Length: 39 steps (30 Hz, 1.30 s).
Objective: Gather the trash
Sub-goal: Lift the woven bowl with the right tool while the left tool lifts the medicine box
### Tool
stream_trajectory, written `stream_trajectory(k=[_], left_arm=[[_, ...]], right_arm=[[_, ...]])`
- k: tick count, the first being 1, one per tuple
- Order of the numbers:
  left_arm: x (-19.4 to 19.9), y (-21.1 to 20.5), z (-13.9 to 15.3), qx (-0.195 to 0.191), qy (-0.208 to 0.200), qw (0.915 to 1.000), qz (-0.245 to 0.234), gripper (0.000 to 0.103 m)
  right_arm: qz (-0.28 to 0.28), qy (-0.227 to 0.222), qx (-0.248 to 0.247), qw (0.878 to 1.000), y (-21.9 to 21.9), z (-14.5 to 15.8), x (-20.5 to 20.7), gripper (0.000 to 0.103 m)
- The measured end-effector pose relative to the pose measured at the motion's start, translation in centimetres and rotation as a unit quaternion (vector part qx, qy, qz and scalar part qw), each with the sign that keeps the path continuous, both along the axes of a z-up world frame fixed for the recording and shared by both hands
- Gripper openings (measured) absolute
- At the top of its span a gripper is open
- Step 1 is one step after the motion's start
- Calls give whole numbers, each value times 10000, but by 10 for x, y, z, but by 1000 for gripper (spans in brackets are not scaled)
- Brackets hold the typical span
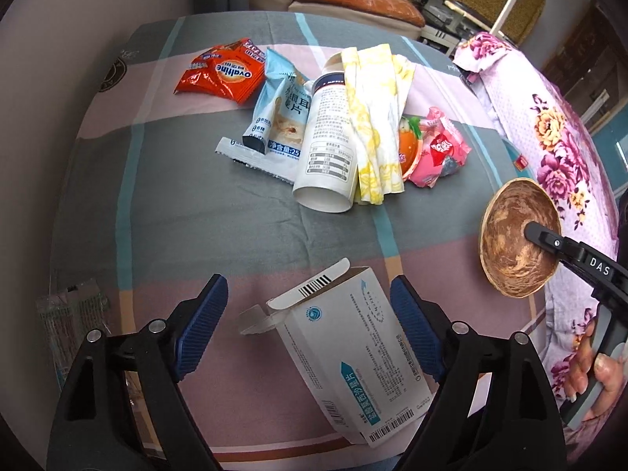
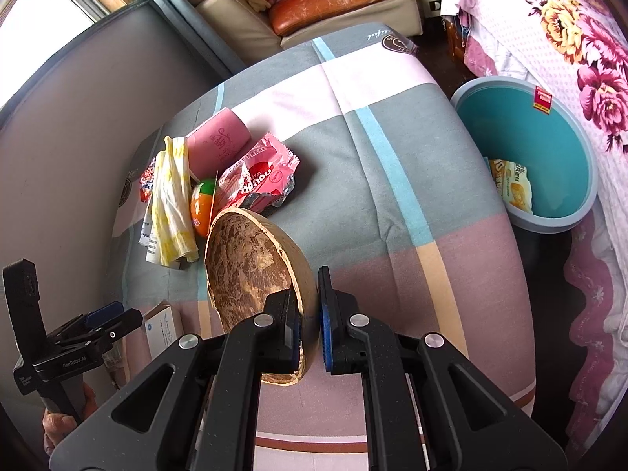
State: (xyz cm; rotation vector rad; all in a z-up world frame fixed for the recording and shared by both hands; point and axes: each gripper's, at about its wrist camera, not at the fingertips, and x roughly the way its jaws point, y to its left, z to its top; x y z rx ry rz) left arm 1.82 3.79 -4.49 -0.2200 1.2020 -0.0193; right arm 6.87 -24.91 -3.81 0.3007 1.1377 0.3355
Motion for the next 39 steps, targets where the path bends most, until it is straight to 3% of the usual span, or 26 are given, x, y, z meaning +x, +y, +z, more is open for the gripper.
stream_trajectory(k=[3,7,17,20,22,25,32,39], left_arm=[[-8,-4,-7,-280,183,9994,65,88],[-12,-28,-20,-264,486,9984,-79,89],[-18,-43,-41,159,864,9961,111,94],[-22,-44,-40,231,777,9967,74,92],[-24,-44,-34,223,681,9974,84,77],[-28,-41,-21,77,507,9987,62,70],[-29,-49,24,5,-208,9995,-249,68],[11,-94,38,73,-433,9965,-706,69]], right_arm=[[60,85,17,9999,5,-4,-2,8],[133,7,-33,9999,10,3,-9,8],[197,-298,-81,9993,5,23,-26,8],[168,-317,-21,9994,1,26,-29,8],[165,-349,12,9993,-2,28,-31,8],[165,-429,31,9989,-4,33,-34,8],[61,-502,98,9987,-15,38,-32,8],[-447,-638,145,9969,-55,46,-15,8]])
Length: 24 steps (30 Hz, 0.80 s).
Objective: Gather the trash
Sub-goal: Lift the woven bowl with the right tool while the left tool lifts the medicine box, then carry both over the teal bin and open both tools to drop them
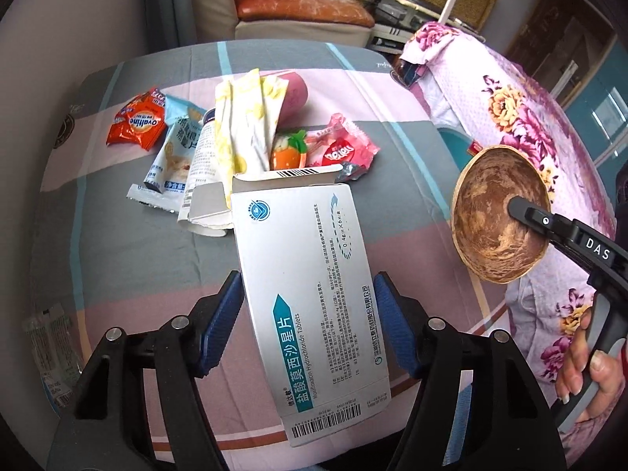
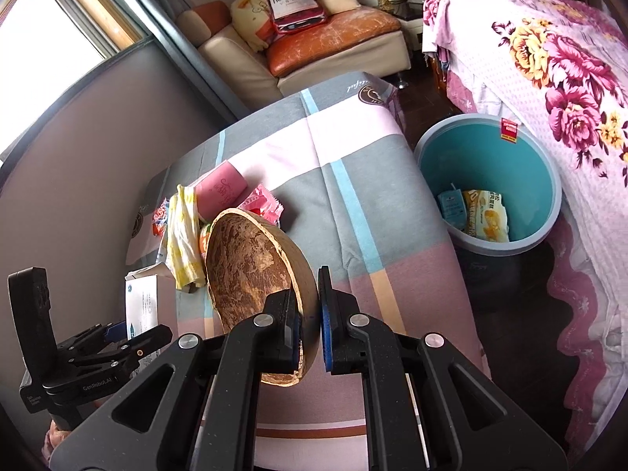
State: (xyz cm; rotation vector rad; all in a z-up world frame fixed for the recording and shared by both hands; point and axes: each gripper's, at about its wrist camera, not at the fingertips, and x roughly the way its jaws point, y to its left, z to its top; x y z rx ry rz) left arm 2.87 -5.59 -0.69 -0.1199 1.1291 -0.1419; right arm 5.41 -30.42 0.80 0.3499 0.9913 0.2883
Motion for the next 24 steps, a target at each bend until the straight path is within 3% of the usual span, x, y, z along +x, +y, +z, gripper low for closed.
stream_trajectory(k=[11,24], left_arm=[[83,-105,2,30,-204,9946,-1015,69],[157,-236,-31,46,-11,9820,-1890,69]], right_arm=[[-1358,-96,169,9906,-112,0,36,8],[-2390,158,189,9707,-210,-38,67,8]])
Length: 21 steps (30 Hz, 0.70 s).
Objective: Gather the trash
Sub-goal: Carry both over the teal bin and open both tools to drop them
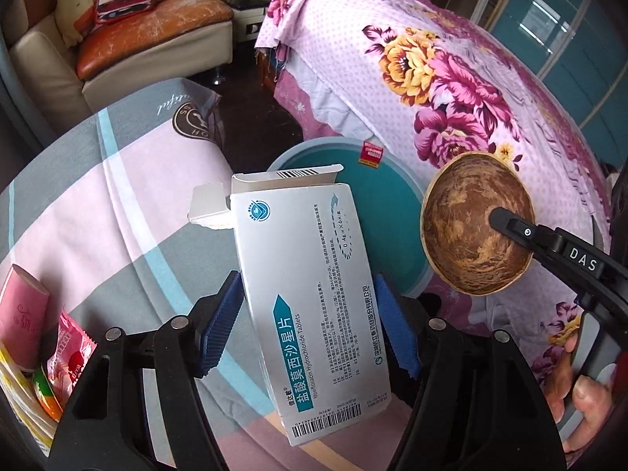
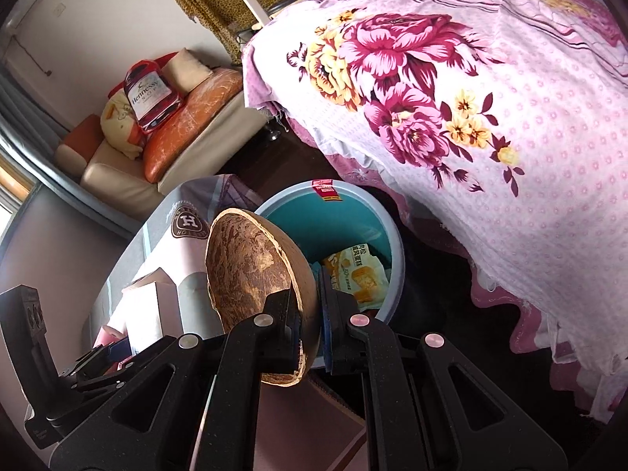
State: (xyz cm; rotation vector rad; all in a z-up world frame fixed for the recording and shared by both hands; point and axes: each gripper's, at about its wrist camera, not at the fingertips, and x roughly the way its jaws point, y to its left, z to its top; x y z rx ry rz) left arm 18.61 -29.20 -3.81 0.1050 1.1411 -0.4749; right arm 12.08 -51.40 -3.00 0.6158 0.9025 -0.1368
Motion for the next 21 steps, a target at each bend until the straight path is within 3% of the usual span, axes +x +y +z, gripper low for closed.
stream_trajectory(k=[13,21], left_arm=[[27,-48,-31,199,115,9993,-308,75],[31,-34,-43,148,282,9993,-186,85]], right_arm=[[-174,262,-223,9993,-15,-21,14,8],[-4,336,-286,9990,-1,-27,24,8]])
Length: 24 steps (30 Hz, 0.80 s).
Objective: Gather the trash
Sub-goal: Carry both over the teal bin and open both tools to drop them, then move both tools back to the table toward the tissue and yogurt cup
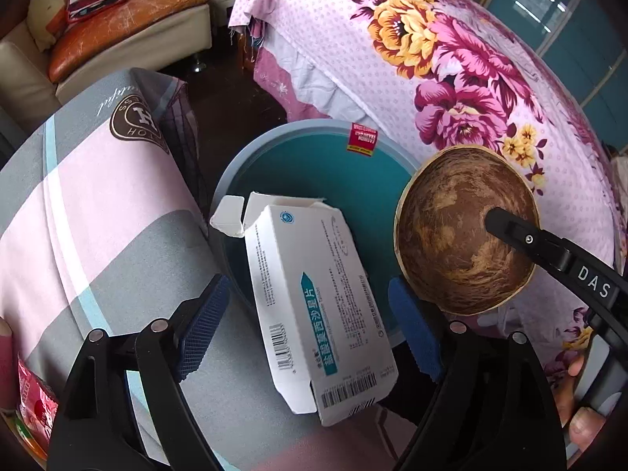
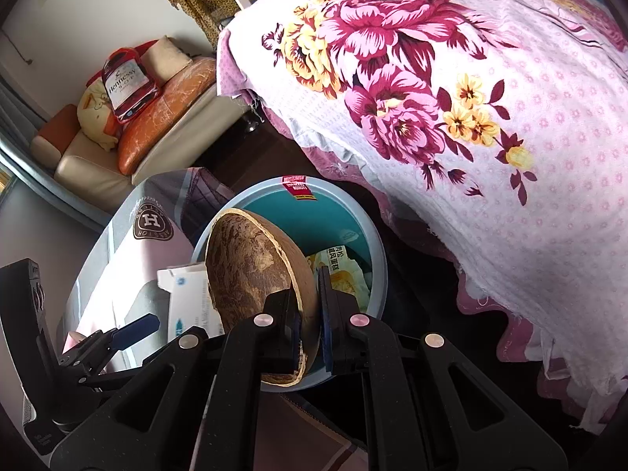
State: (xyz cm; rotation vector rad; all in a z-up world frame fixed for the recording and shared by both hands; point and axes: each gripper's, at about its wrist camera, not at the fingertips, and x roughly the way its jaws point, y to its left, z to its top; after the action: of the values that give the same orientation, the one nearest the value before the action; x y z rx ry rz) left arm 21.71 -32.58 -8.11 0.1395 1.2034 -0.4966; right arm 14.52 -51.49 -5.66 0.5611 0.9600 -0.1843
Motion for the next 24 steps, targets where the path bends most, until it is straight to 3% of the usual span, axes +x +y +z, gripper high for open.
stream_trajectory(k=[6,12,16,18,21,24], left_arm=[[3,22,1,-179,87,9995,256,92],[1,43,1,-324,208,9983,430,92],[-4,57,0,-383,305,9975,514,92],[-8,63,3,-410,304,9973,525,92],[-16,72,9,-428,253,9973,537,92],[-24,85,18,-476,206,9969,591,92]], right_arm=[[25,118,-61,9999,4,-6,8,8],[93,360,-98,9993,12,-18,16,10],[172,476,-30,9987,22,-23,18,27],[198,478,-24,9987,27,-21,18,31],[220,453,-72,9987,34,-15,15,52],[275,413,-155,9986,43,-5,12,60]])
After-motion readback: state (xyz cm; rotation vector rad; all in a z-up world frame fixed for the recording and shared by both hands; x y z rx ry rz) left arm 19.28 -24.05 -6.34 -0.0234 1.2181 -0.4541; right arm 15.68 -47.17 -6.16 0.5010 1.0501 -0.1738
